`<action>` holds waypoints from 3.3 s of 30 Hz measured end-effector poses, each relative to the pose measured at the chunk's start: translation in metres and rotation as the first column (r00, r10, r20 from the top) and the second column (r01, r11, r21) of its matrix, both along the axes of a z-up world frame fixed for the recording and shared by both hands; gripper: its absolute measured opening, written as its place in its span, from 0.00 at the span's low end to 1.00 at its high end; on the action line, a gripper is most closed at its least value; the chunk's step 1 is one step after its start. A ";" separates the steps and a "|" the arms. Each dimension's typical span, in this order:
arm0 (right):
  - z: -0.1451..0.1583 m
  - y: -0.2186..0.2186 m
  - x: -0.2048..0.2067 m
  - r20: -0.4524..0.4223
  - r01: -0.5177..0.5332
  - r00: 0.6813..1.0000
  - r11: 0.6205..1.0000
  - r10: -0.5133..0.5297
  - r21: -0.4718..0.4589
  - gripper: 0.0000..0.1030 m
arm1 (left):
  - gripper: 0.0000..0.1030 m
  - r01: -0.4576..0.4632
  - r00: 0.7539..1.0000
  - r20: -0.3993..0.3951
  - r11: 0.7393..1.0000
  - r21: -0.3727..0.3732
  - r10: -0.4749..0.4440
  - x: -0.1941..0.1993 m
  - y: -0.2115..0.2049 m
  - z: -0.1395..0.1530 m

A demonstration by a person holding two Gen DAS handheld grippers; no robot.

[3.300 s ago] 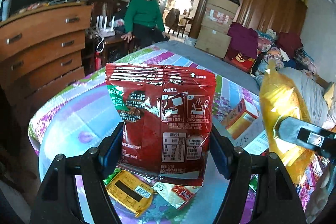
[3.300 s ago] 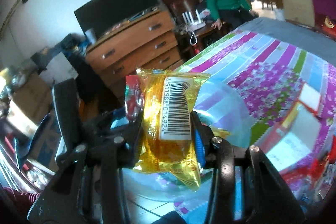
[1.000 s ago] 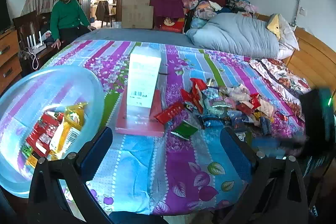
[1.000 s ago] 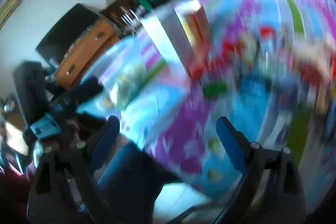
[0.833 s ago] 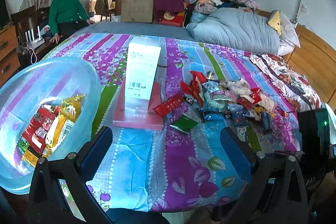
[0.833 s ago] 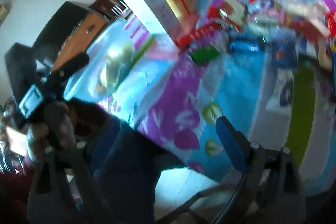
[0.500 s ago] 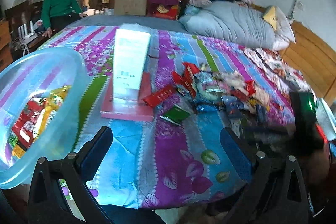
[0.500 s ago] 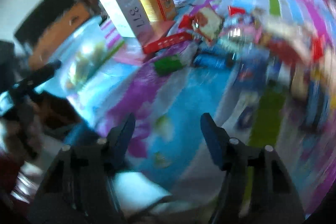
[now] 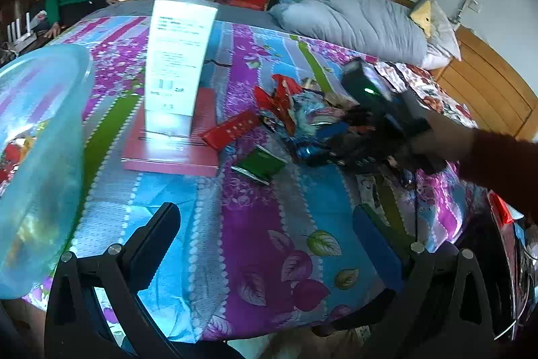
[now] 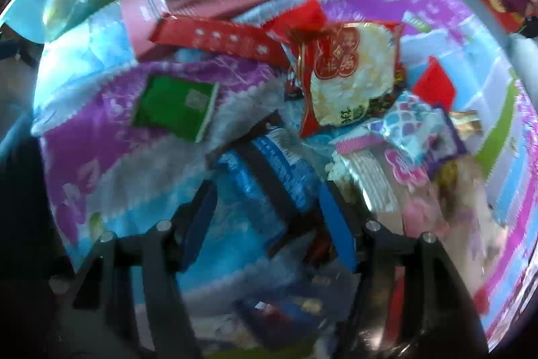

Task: Organize snacks
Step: 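Swing both grippers back toward the snack pile, then grasp a blue-black wafer pack with the right gripper while the left gripper grasps a green pack, then carry the blue-black pack and green pack over the clear basin, then open both grippers to drop the packs into the basin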

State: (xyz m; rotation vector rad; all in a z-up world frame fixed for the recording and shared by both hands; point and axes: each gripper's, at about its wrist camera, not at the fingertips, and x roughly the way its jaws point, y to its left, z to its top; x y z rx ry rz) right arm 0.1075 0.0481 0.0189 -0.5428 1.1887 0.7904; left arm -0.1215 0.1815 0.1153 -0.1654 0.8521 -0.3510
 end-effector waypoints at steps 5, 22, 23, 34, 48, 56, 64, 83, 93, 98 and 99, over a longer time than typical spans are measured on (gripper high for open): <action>-0.004 -0.003 0.000 -0.008 0.034 0.999 0.999 -0.034 0.030 0.57 | 1.00 0.040 0.999 -0.005 0.999 -0.012 -0.040 0.005 -0.012 -0.003; 0.014 -0.078 -0.132 -0.276 0.539 0.842 0.720 -0.463 0.438 0.47 | 0.84 0.180 0.978 -0.101 0.983 -0.036 -0.183 0.112 -0.055 -0.068; 0.012 -0.081 -0.134 -0.299 0.557 0.831 0.700 -0.470 0.447 0.47 | 0.84 0.186 0.975 -0.116 0.982 -0.027 -0.188 0.120 -0.058 -0.075; 0.013 -0.082 -0.131 -0.306 0.562 0.827 0.676 -0.472 0.477 0.47 | 0.80 0.219 0.968 -0.151 0.970 0.109 -0.201 0.125 -0.070 -0.102; 0.028 -0.096 -0.144 -0.293 0.590 0.803 0.622 -0.519 0.515 0.47 | 0.41 0.183 0.979 -0.118 0.975 0.126 -0.168 0.108 -0.074 -0.089; 0.064 -0.097 -0.143 -0.213 0.562 0.809 0.615 -0.547 0.554 0.46 | 0.41 0.092 0.995 0.019 0.991 0.095 -0.094 0.083 -0.061 -0.026; 0.141 -0.075 -0.126 -0.042 0.436 0.845 0.643 -0.532 0.630 0.46 | 0.41 -0.100 0.971 0.222 0.994 0.045 0.088 0.051 0.004 0.068; 0.238 0.185 -0.097 0.092 0.042 0.986 0.735 -0.141 0.677 0.46 | 0.41 -0.580 0.770 0.263 0.809 -0.094 0.582 -0.024 0.223 0.112; 0.202 0.276 -0.083 0.027 0.022 0.999 0.818 -0.046 0.575 0.46 | 0.41 -0.637 0.748 0.157 0.764 -0.106 0.645 -0.027 0.260 0.068; 0.195 0.289 -0.080 0.019 0.023 0.999 0.832 -0.041 0.554 0.48 | 0.41 -0.647 0.743 0.138 0.756 -0.100 0.655 -0.025 0.266 0.062; 0.194 0.290 -0.078 0.014 0.031 0.999 0.831 -0.046 0.555 0.48 | 0.41 -0.647 0.744 0.135 0.756 -0.097 0.654 -0.025 0.267 0.062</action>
